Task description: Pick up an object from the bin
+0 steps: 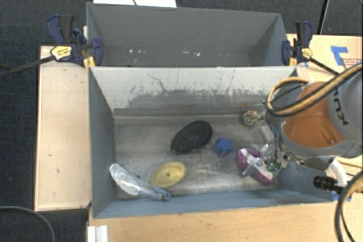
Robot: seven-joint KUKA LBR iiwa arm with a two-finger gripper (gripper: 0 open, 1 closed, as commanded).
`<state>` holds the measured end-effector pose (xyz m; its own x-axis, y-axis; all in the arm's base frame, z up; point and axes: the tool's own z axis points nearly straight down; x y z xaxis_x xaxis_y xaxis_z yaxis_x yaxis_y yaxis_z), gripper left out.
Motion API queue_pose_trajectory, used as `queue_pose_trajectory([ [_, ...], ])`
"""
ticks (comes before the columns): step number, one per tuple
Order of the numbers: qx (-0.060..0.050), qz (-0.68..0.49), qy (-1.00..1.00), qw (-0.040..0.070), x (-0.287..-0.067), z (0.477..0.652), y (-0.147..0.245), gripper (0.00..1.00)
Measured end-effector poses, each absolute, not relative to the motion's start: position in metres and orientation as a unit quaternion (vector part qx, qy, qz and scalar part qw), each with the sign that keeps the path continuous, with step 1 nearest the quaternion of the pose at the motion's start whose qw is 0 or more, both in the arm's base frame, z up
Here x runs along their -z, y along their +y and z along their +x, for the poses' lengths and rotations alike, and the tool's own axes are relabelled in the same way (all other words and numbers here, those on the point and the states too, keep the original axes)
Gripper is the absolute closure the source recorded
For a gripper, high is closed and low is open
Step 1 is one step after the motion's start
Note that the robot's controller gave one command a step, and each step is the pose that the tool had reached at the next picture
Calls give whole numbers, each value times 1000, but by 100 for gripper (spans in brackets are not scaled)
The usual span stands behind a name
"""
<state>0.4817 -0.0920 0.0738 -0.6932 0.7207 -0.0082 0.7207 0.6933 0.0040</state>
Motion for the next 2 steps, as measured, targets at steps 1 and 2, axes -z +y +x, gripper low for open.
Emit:
queue_pose_trajectory([
  [1,0,387,922,2,-101,482,-92,100],
  [2,-1,384,923,4,-178,484,-93,100],
])
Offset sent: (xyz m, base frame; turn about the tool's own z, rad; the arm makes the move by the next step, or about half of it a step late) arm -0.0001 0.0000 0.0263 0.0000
